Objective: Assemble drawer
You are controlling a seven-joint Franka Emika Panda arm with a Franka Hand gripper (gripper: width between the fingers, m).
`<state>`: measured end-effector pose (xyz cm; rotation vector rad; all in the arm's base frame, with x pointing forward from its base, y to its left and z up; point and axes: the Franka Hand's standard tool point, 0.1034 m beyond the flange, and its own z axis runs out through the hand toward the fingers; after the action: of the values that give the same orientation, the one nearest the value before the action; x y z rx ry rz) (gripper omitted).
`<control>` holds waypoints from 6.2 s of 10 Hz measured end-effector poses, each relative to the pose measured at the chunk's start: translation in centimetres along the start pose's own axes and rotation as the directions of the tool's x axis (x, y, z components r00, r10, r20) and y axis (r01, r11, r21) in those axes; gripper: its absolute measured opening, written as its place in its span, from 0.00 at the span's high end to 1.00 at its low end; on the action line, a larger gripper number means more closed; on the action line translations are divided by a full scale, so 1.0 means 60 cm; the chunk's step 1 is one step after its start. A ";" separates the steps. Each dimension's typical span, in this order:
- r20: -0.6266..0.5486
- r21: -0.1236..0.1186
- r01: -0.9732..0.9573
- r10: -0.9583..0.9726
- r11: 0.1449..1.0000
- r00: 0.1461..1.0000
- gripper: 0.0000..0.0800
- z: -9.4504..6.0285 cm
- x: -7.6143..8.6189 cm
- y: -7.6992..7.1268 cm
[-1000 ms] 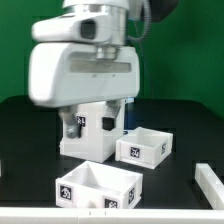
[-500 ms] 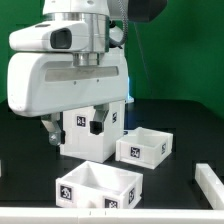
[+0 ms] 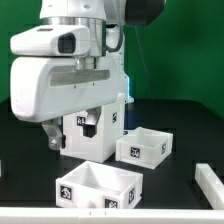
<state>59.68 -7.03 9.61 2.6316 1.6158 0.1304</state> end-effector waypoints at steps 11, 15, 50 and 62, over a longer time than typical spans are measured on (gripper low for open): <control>-0.002 -0.043 0.207 -0.208 0.977 0.978 0.19 0.038 -0.005 -0.010; 0.036 -0.041 0.479 -0.478 0.877 0.878 0.19 0.042 -0.013 -0.008; 0.087 0.097 0.971 -0.974 0.219 0.211 0.24 0.054 -0.196 0.010; 0.087 -0.074 0.089 -0.083 0.993 0.993 0.19 0.003 -0.150 0.004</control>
Offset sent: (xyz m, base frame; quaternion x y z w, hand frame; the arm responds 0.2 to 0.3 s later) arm 0.0000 0.0000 0.0000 0.0000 0.0000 0.1938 0.9810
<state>55.85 -15.16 9.02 2.4709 1.6589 0.0767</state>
